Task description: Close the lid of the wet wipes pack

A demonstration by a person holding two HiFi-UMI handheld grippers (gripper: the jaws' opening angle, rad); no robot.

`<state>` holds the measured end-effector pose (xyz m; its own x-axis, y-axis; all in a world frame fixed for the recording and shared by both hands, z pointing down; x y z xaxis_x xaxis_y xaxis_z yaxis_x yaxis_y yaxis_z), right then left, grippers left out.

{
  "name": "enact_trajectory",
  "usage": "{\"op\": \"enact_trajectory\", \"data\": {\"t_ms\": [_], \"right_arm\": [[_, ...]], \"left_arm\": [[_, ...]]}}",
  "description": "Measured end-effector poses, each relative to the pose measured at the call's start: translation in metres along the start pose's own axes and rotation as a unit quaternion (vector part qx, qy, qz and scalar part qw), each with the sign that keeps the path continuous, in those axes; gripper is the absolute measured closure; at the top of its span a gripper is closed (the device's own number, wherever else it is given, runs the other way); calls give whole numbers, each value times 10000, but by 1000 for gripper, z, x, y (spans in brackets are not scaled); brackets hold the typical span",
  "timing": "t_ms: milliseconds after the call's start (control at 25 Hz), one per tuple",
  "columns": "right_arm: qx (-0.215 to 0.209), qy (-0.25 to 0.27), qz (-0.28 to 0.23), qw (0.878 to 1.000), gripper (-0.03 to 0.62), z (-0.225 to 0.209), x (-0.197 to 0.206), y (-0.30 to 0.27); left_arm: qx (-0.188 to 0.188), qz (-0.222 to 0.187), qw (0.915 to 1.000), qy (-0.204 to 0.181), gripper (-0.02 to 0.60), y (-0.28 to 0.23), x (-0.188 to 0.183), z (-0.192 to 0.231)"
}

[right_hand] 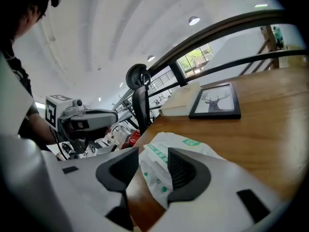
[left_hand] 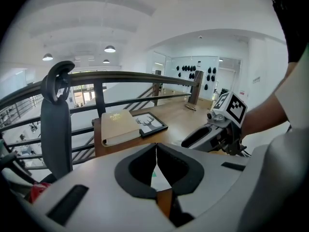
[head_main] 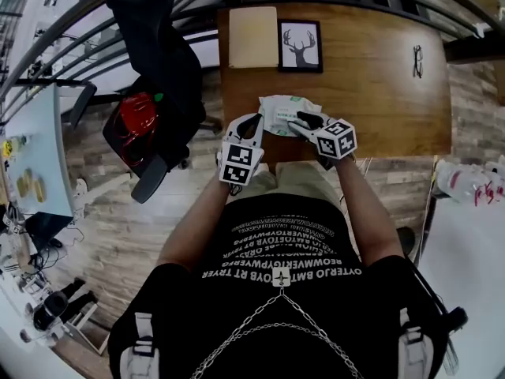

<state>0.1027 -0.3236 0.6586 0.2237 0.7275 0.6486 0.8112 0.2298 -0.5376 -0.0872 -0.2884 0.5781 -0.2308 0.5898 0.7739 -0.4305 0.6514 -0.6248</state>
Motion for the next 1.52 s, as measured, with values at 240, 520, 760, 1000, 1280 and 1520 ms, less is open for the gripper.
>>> {"op": "enact_trajectory", "data": {"t_ms": [240, 520, 760, 1000, 1280, 1520], "right_arm": [[-77, -231, -120, 9996, 398, 6, 9, -4], [-194, -586, -329, 9975, 454, 7, 17, -9], [138, -701, -411, 9966, 553, 7, 18, -9], [810, -513, -179, 9952, 569, 9, 19, -14], [1316, 53, 305, 9908, 569, 13, 26, -31], [1751, 670, 631, 9802, 580, 19, 25, -38]], "left_arm": [[11, -28, 9999, -113, 552, 14, 1, -2], [48, 10, 9997, -254, 554, 23, 7, -4], [63, 35, 9993, -354, 552, 31, 11, -3], [82, 62, 9992, -393, 554, 40, 16, -3], [109, 61, 9989, -462, 552, 45, 19, -1], [116, 69, 9986, -504, 554, 49, 22, 1]]}}
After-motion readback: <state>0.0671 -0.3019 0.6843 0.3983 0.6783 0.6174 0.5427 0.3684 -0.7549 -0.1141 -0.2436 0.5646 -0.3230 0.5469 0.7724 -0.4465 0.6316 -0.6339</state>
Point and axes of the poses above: the fingertips, and each gripper's own axes: y backward along the fingers, z to its left, x out of its underside, the point moved 8 cm from there along y, backward along the fingers, and after that the axes turned 1 degree about y, right-handed, at the moved point
